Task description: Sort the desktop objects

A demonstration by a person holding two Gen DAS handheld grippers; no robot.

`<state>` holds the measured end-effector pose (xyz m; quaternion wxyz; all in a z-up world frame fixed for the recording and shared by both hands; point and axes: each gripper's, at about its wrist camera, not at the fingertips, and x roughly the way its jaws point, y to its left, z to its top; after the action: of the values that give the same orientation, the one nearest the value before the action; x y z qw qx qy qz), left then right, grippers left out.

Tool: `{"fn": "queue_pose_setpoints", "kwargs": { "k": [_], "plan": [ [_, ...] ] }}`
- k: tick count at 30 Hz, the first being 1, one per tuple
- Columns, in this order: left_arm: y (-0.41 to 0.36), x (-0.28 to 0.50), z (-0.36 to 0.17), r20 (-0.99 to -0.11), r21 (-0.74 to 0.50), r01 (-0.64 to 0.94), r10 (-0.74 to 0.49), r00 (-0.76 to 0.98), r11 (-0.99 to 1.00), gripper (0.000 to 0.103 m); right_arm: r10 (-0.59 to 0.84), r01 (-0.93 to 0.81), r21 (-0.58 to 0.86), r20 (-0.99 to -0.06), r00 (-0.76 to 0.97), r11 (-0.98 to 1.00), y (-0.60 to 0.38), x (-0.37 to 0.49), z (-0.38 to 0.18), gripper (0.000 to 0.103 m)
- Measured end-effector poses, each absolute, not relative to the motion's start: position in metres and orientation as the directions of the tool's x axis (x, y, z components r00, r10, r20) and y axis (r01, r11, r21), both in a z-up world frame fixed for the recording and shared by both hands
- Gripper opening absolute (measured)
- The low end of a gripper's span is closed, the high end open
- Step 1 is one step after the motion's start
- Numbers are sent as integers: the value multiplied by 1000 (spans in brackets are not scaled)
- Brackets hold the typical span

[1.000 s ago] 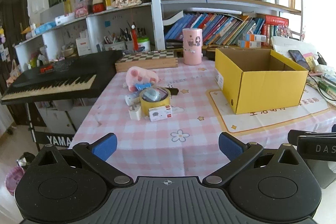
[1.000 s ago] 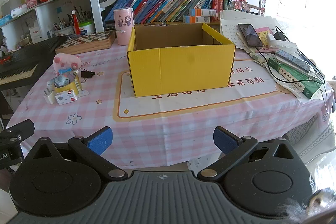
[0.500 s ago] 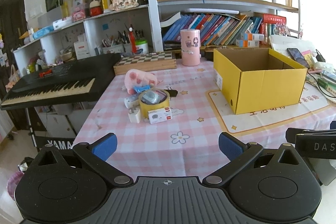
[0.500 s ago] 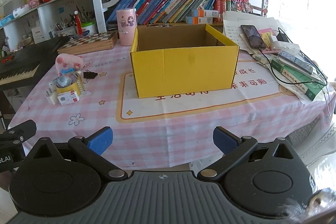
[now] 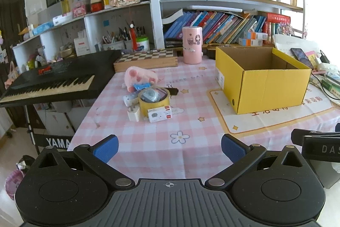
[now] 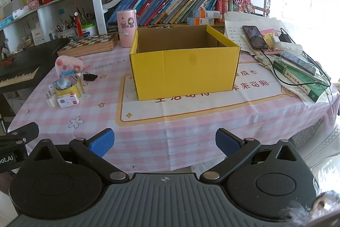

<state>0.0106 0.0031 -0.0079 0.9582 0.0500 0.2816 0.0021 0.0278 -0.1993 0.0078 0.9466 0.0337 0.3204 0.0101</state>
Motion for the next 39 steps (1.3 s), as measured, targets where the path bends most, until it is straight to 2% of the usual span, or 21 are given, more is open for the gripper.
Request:
{"fn": "queue_pose_setpoints", "kwargs": {
  "k": [39],
  "plan": [
    [9,10,-9,-549,104,-17,72,833,994,103,62,-41,49,-611,789,998,-190,26,7,103]
  ]
}}
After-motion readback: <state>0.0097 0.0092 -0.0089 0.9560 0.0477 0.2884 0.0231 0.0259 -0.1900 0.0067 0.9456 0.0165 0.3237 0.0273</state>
